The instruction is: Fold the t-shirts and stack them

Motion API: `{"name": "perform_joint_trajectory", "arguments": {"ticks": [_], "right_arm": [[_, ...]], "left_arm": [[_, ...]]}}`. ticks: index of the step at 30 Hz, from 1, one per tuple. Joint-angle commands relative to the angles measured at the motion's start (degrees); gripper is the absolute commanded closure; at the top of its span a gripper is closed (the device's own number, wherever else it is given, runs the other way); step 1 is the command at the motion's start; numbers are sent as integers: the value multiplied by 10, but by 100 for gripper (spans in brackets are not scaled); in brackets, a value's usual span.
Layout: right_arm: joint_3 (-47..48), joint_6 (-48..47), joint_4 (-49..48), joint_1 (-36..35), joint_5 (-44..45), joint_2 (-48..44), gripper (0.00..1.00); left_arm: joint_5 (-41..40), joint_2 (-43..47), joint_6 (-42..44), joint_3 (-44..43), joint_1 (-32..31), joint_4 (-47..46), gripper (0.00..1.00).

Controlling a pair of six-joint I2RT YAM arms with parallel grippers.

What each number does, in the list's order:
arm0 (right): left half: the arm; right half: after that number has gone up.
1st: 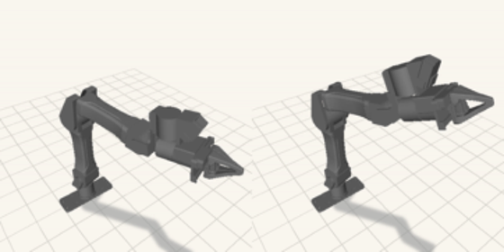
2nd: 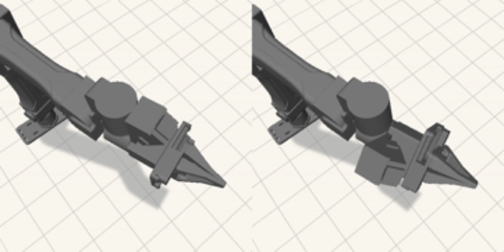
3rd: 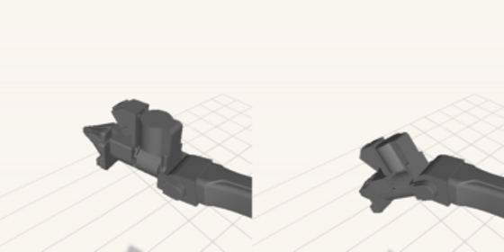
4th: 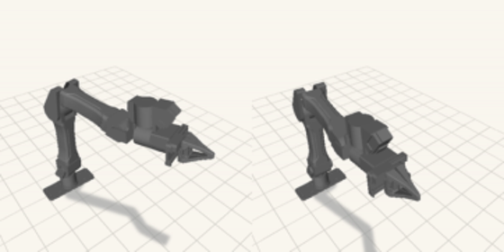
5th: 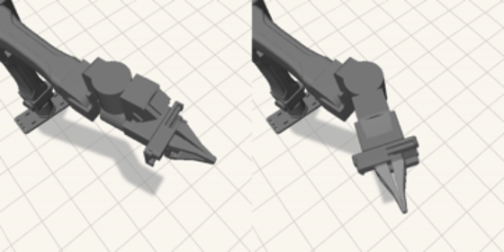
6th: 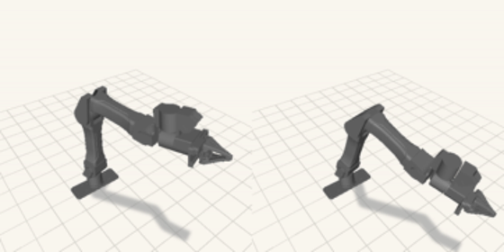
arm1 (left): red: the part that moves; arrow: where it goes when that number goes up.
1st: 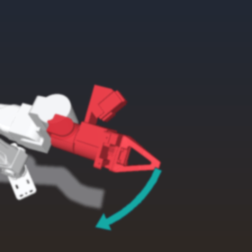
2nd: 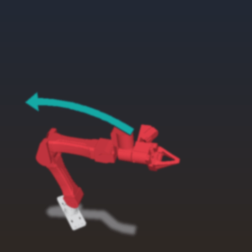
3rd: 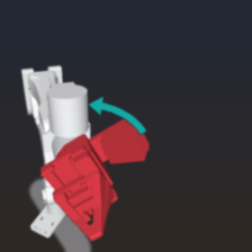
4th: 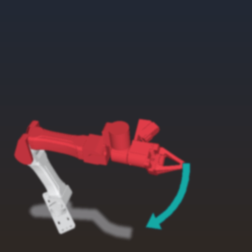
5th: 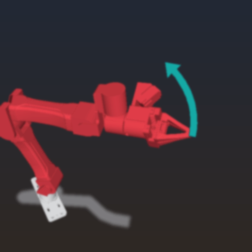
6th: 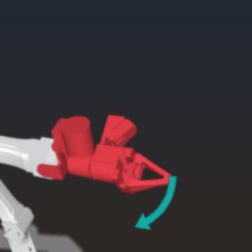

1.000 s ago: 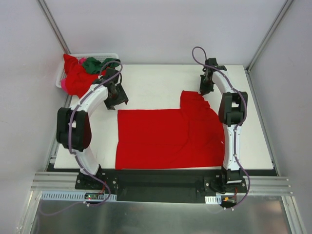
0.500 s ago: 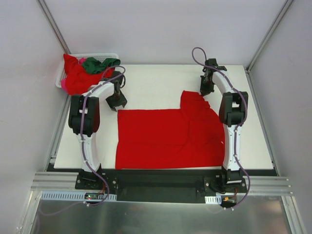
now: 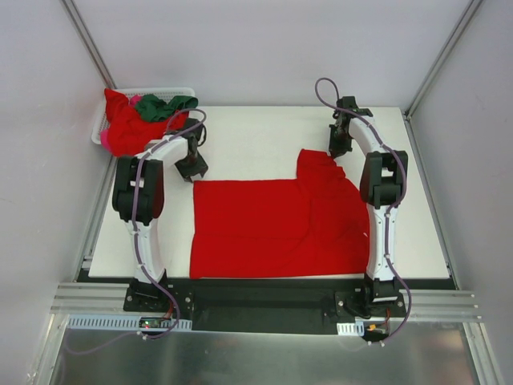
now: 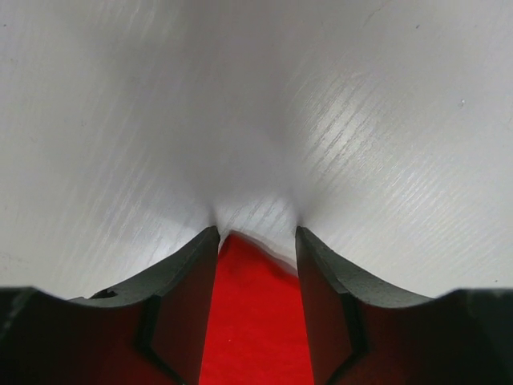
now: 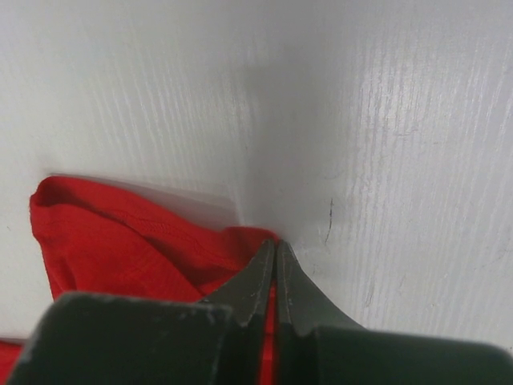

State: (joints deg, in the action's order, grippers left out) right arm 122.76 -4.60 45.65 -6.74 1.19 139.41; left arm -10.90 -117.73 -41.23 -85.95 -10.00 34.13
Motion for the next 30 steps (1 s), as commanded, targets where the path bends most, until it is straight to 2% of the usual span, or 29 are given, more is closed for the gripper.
{"name": "perform_joint_trajectory", "arguments": {"ticks": [1, 14, 16, 19, 20, 21, 30], "right_arm": [[2, -8, 21, -3, 17, -42, 99], [-2, -12, 20, -3, 25, -43, 99], [-2, -12, 20, -3, 27, -44, 99], [-2, -12, 21, -3, 31, -46, 99], [-2, -13, 20, -2, 32, -46, 99], [-2, -12, 20, -2, 33, -46, 99], [19, -3, 8, 3, 36, -47, 99]], "left_arm": [[-4, 31, -11, 32, 7, 32, 56], [10, 20, -27, 29, -10, 33, 62], [12, 16, -39, 30, -11, 33, 66], [18, 7, -45, 22, -11, 33, 77], [19, 4, -44, 19, -11, 33, 90], [20, 2, -45, 17, -11, 33, 98], [0, 0, -13, -29, -11, 31, 100]]}}
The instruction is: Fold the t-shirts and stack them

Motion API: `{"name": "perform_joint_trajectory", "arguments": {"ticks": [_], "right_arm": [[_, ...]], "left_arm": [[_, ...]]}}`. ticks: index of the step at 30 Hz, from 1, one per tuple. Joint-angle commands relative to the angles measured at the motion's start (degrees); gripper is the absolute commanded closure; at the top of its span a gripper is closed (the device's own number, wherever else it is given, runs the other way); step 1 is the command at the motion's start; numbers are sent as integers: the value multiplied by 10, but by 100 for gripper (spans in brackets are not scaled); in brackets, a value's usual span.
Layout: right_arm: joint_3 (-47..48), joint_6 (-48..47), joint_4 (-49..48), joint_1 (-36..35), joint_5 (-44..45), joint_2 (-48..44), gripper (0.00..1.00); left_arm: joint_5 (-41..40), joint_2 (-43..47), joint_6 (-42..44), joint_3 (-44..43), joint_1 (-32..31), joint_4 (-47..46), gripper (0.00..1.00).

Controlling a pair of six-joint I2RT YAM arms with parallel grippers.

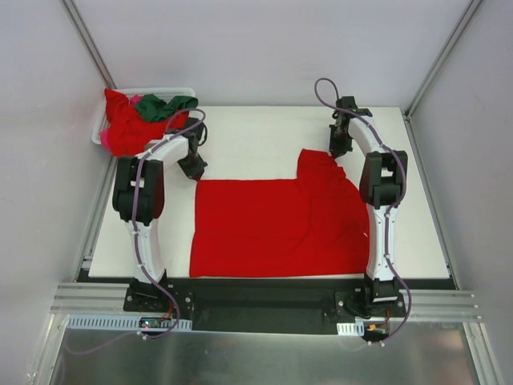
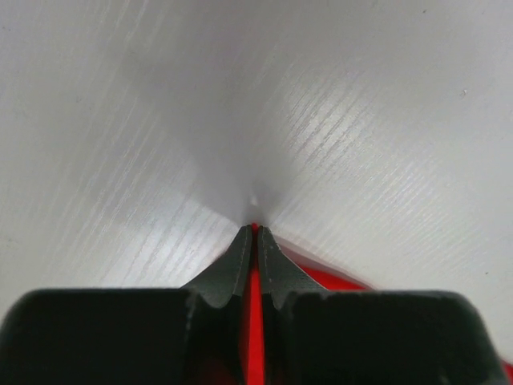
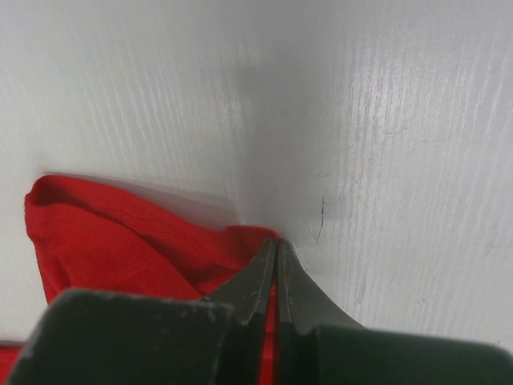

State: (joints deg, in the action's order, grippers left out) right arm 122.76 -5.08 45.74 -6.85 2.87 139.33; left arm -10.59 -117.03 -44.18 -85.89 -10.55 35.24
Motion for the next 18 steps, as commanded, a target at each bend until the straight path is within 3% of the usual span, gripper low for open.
{"name": "perform_joint_trajectory", "arguments": {"ticks": [1, 18], "right_arm": [[27, 6, 1, 6, 15, -44, 99], [108, 49, -115, 44, -23, -18, 99]], "left_arm": [[-5, -8, 28, -45, -4, 20, 100], [29, -119, 88, -249, 1, -8, 100]]}}
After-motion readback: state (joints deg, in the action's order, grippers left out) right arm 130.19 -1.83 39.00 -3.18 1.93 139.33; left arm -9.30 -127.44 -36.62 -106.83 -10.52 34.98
